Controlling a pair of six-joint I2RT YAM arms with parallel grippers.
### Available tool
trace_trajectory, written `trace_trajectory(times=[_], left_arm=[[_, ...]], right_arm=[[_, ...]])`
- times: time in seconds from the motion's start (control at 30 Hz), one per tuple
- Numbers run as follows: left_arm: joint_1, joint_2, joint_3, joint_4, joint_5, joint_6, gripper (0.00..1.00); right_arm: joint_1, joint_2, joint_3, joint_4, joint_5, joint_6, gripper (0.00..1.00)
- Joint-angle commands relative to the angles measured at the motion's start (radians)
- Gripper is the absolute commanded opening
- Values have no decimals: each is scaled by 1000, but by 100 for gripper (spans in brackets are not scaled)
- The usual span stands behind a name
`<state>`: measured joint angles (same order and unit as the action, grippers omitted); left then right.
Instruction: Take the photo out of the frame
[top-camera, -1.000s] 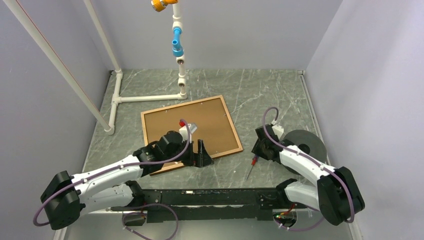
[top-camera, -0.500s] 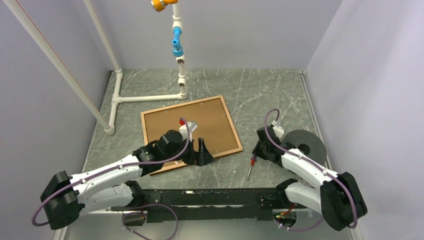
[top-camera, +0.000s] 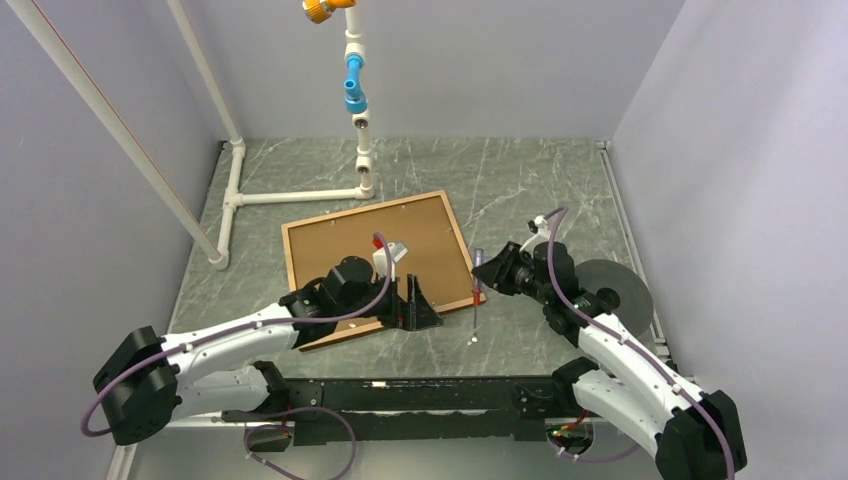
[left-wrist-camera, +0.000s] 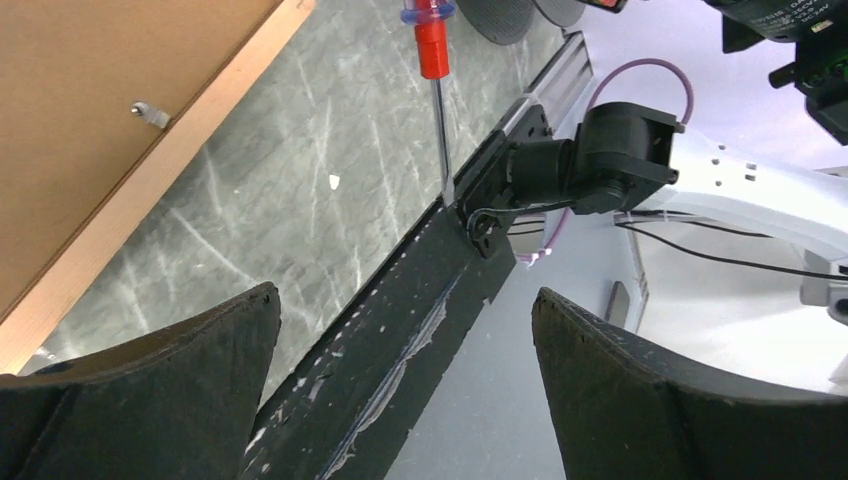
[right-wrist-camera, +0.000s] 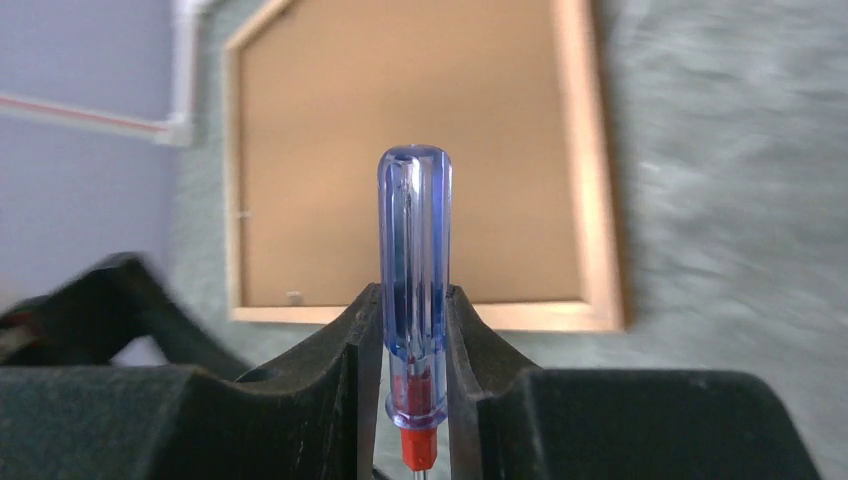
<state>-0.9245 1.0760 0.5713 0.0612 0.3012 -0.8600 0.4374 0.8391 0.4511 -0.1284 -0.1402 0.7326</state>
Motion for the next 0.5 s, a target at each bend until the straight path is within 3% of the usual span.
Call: trace_trajectory(times=[0.0, 0.1, 0.23, 0.37, 0.47], left_arm=[[-4, 53, -7, 169, 92, -48, 98], [-7, 76, -26, 227, 114, -68, 97], [-18, 94, -40, 244, 111, -69, 96], [-36, 103, -41, 236, 92, -56, 94], [-40, 101, -47, 234, 76, -47, 83]], right_arm=[[19, 35, -20, 429, -264, 183, 0], [90, 73, -31, 573, -251, 263, 0], [218, 102, 15, 579, -109, 274, 0], [287, 145, 33, 619, -72, 297, 0], [306, 150, 31, 638, -53, 322, 0]])
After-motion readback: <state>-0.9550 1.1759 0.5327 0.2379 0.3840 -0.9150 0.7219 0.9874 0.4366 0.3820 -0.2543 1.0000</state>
